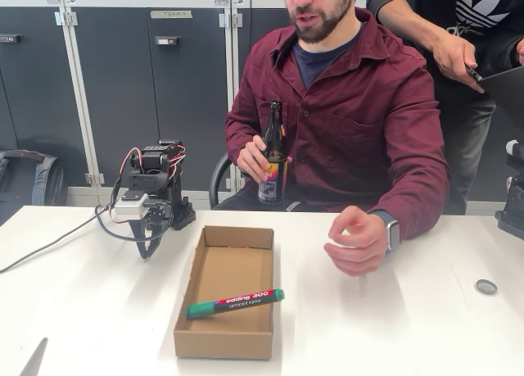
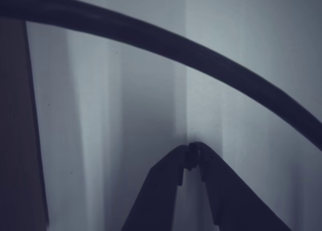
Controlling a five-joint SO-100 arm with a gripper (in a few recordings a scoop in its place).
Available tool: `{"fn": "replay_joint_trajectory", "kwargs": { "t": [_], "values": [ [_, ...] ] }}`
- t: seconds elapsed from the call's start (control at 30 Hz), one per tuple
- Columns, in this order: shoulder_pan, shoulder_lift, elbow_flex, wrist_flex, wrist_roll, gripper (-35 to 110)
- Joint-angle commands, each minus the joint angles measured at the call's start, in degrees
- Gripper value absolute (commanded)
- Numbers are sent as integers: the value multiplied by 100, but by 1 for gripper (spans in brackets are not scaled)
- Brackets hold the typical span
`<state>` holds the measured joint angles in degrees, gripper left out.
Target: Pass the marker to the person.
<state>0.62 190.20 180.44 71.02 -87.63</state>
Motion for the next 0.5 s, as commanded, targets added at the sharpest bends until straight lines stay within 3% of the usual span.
{"fn": "replay_joint_trajectory", "kwargs": {
  "t": [0.0,0.47],
  "values": [
    [185,70,132,-9,44,-5],
    [193,70,132,-35,44,-5]
  ]
}}
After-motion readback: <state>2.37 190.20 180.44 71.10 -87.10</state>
